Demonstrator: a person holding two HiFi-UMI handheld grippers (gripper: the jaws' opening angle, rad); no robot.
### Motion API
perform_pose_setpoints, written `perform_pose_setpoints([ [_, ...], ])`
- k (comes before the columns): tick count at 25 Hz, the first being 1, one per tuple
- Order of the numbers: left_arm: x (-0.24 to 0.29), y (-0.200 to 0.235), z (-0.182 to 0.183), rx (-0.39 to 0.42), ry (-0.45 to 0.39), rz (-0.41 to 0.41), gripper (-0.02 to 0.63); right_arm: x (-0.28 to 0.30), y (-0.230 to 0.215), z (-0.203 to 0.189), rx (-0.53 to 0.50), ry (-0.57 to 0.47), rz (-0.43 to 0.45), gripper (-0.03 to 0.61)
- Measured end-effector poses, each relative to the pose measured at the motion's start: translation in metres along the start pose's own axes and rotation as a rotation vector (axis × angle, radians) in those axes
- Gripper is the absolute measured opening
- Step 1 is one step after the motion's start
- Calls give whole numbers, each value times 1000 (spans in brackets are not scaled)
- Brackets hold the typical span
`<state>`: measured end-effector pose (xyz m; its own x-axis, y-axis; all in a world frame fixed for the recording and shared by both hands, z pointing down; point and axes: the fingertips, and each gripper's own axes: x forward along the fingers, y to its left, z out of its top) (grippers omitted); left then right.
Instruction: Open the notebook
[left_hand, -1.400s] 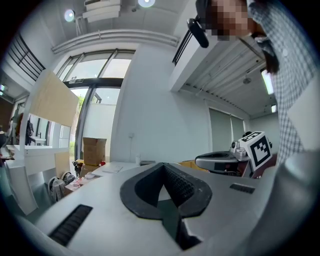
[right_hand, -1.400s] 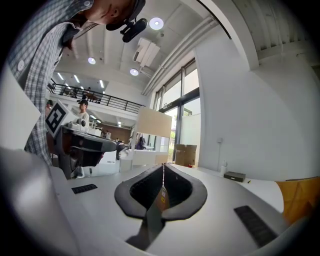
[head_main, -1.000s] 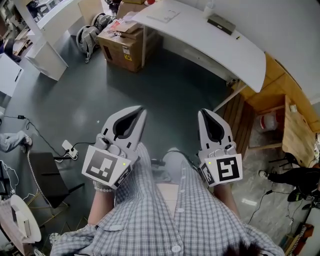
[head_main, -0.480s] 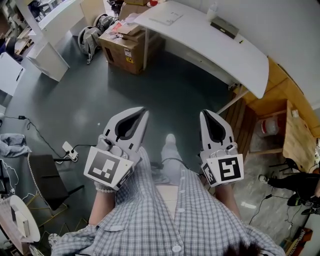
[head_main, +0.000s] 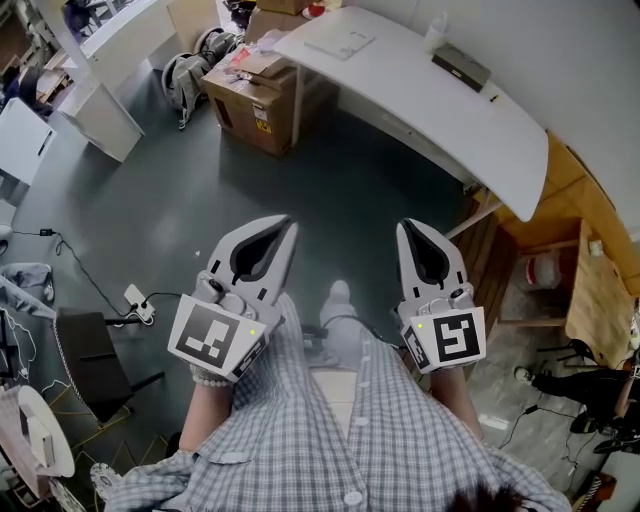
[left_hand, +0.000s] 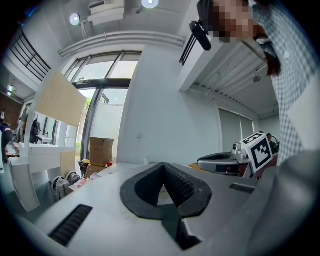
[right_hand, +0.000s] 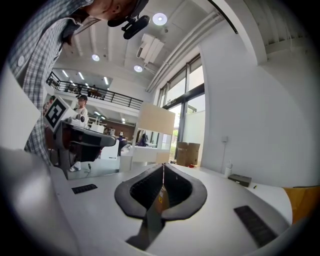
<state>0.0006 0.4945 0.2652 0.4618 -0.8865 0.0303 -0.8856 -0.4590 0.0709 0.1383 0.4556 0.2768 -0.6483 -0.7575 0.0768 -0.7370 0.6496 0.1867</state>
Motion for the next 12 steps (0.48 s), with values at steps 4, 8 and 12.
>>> perform_pose_setpoints([
  [4, 20, 7, 3, -4, 1, 21, 6, 19, -14, -1, -8, 3, 36, 23],
  [8, 43, 13, 8, -2, 0, 39, 6, 36, -34, -2, 4, -6, 49, 23],
  [12, 64, 21, 11, -9, -2, 71, 6, 55, -52, -3, 1, -7, 77, 23],
])
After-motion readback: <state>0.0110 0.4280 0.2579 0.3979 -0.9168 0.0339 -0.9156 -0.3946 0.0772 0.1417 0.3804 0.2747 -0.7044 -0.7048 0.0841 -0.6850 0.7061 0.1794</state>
